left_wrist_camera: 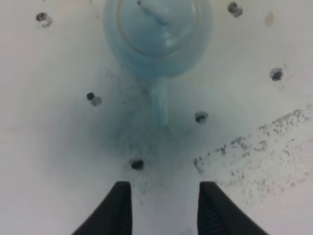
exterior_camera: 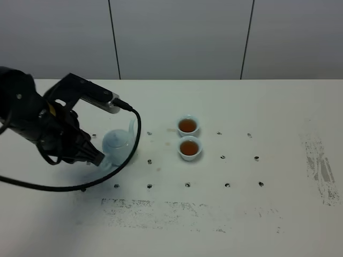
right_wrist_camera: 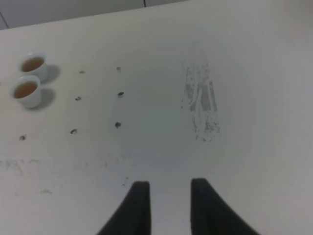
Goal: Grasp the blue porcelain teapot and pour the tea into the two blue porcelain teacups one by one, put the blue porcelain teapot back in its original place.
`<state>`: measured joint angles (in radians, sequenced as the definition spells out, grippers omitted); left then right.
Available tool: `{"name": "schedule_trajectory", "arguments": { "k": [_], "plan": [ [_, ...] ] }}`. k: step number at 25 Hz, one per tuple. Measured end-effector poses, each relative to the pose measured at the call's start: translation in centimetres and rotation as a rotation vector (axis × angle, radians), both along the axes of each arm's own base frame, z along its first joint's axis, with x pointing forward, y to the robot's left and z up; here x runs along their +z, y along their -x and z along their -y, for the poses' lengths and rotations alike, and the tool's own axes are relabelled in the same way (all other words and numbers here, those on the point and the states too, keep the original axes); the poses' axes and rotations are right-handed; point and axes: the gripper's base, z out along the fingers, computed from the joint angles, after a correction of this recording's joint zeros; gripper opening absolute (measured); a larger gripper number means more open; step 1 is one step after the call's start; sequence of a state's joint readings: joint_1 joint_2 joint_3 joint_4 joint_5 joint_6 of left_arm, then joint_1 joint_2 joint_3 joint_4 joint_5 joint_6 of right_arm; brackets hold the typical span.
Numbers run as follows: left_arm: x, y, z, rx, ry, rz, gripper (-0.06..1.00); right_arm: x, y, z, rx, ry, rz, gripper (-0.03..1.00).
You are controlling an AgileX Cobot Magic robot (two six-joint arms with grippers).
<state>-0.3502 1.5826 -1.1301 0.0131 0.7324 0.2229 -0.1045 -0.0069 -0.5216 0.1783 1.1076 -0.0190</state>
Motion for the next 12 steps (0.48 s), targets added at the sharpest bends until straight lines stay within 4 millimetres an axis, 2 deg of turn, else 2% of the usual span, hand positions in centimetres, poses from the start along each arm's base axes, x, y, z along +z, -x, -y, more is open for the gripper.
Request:
{"name": "schedule_trajectory", "arguments": {
  "k": [3, 5, 8, 12],
  "plan": [
    [2.8, 1.5, -1.0, 0.023, -0.015, 0.06, 0.31, 0.0, 0.0, 0.0, 0.0, 0.0, 0.0, 0.22],
    [3.9, 2.3, -1.4, 0.028, -0.026, 0.083, 0.28, 0.0, 0.0, 0.0, 0.0, 0.0, 0.0, 0.22],
    [4.7, 2.8, -2.6, 0.071, -0.024, 0.075, 0.25, 0.0, 0.0, 0.0, 0.0, 0.0, 0.0, 0.22],
    [5.2, 3.4, -5.5, 0.199, -0.02, 0.007, 0.24, 0.0, 0.0, 0.0, 0.0, 0.0, 0.0, 0.22]
  ]
}}
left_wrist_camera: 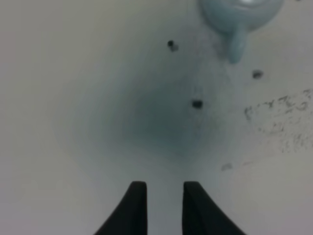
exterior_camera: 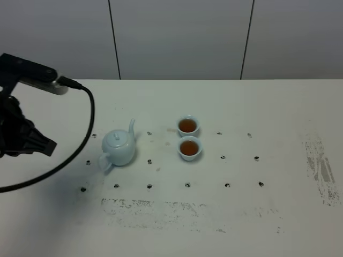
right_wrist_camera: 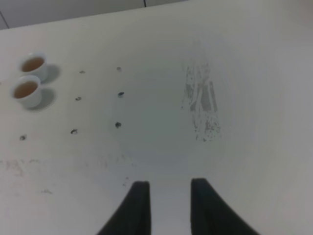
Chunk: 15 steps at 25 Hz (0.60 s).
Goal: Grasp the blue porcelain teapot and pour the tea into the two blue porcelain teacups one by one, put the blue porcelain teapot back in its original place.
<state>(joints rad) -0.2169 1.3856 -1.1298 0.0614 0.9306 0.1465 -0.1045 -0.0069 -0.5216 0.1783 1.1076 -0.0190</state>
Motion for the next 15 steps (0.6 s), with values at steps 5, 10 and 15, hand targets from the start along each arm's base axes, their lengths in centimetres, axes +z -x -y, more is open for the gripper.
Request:
{"name": "schedule_trajectory", "arguments": {
  "k": [5, 10, 15],
  "plan": [
    [1.8, 2.2, -3.4, 0.137, 0.018, -0.024, 0.24, 0.0, 0.0, 0.0, 0.0, 0.0, 0.0, 0.22],
    [1.7, 7.8, -5.8, 0.24, 0.022, -0.021, 0.24, 0.0, 0.0, 0.0, 0.0, 0.001, 0.0, 0.22],
    [-0.8, 13.2, -5.8, 0.274, 0.06, -0.033, 0.24, 0.0, 0.0, 0.0, 0.0, 0.001, 0.0, 0.22]
  ]
}}
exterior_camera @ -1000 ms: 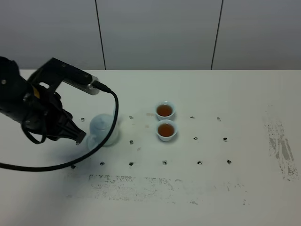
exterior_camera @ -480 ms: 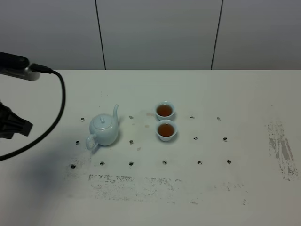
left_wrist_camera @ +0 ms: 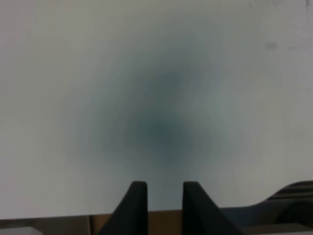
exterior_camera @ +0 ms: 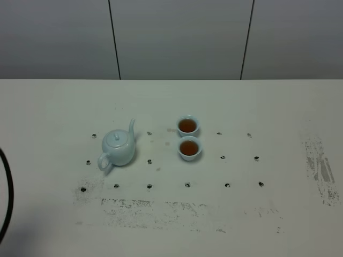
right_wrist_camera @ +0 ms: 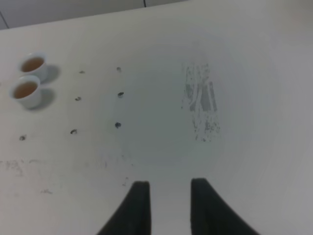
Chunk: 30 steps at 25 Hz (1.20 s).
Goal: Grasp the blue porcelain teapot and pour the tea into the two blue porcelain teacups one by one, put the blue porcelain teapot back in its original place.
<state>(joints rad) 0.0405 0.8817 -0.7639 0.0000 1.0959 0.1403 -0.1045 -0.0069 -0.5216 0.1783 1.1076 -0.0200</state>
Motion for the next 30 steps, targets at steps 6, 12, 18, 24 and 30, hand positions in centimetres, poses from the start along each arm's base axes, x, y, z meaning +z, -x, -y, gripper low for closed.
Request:
{"name": "schedule_trajectory", "arguments": {
  "k": [6, 12, 18, 24, 30],
  "plan": [
    [-2.8, 5.7, 0.6, 0.0, 0.035, 0.084, 0.24, 0.0, 0.0, 0.0, 0.0, 0.0, 0.0, 0.22],
    [-4.3, 8.7, 1.3, -0.006, 0.1, 0.22, 0.24, 0.0, 0.0, 0.0, 0.0, -0.001, 0.0, 0.22],
    [-3.9, 10.6, 1.1, -0.022, 0.092, 0.369, 0.24, 0.0, 0.0, 0.0, 0.0, -0.001, 0.0, 0.22],
    [-3.7, 12.5, 0.8, -0.029, 0.089, 0.515, 0.24, 0.0, 0.0, 0.0, 0.0, 0.0, 0.0, 0.22],
    [-3.7, 13.8, 0.6, -0.029, 0.088, 0.606, 0.24, 0.0, 0.0, 0.0, 0.0, 0.0, 0.0, 0.22]
  ]
}}
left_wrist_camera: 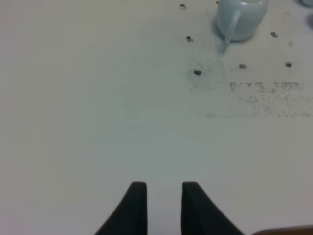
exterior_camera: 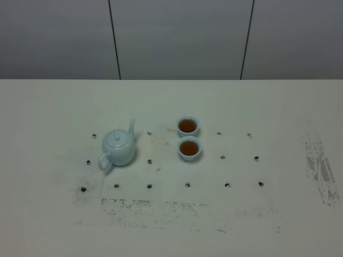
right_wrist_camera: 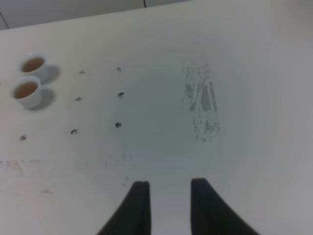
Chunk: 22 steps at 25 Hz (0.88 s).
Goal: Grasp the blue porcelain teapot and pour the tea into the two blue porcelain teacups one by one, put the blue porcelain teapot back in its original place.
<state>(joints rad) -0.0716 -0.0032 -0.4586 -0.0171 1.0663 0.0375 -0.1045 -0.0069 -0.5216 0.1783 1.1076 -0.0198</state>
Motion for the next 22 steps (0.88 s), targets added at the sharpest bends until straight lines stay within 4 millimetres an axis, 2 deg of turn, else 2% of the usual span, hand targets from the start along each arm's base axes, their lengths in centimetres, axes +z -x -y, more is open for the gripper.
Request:
{"name": "schedule_trajectory", "arguments": {
  "k": [22],
  "plan": [
    [0.0, 0.0, -0.01, 0.0, -0.001, 0.0, 0.24, 0.0, 0.0, 0.0, 0.0, 0.0, 0.0, 0.22]
  ]
}}
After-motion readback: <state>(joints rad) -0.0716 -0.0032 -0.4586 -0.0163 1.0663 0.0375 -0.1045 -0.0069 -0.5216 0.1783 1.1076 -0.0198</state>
